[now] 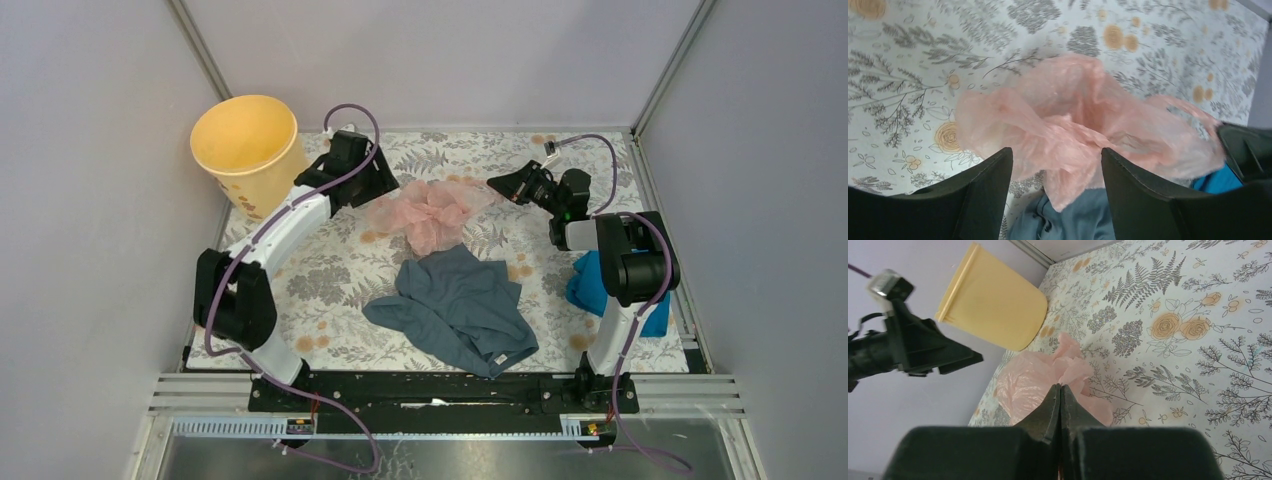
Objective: Put the trash bags into the trash bin
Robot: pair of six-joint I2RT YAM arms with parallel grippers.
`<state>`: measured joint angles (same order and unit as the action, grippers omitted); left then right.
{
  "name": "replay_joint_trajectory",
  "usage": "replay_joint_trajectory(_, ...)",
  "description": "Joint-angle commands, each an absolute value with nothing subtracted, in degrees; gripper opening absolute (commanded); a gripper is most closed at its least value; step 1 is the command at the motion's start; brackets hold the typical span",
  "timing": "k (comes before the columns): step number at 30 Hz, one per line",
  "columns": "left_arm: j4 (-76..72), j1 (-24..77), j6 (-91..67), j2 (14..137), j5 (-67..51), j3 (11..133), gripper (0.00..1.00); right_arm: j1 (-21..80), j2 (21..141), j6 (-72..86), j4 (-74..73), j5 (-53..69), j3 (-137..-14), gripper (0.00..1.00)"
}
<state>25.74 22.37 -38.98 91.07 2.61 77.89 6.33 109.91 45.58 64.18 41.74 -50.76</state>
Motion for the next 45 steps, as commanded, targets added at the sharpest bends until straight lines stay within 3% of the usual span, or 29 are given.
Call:
replay_joint_trajectory(1, 25.0, 19.6, -44.9, 94.9, 0.3, 81.0, 0.72, 6.7, 109.4, 43.4, 67.6, 43.8, -51.8, 0.00)
replay_joint_trajectory(6, 22.5, 16.0, -48.0, 97.5, -5.8, 77.8, 0.89, 6.7, 109.7, 43.6, 67.6, 43.9, -52.2, 0.00)
replay_joint_trajectory(9, 20.5, 15.4, -50.3, 98.2, -6.2, 76.4, 0.91, 6.7, 110.0, 44.1, 68.2, 44.1, -52.4, 0.00)
replay_joint_trajectory(25, 3.7, 14.4, -75.8, 93.8, -8.9, 62.7, 0.76, 6.6, 110.9, 45.3, 69.2, 44.5, -52.8, 0.00)
replay_joint_trajectory(38, 1.6, 14.3, -76.8, 101.6, -9.7, 67.8, 0.68, 6.7, 110.5, 45.3, 69.5, 45.1, -52.7, 0.00)
replay_joint_trajectory(41, 3.3, 13.9, -74.1, 103.1, -8.1, 69.3, 0.64, 6.7, 110.5, 45.4, 69.6, 45.0, -52.8, 0.00)
replay_joint_trajectory(45, 2.5, 13.0, -71.3, 105.8, -9.6, 71.1, 0.50, 6.6, 110.3, 45.5, 69.8, 45.2, -52.8, 0.00)
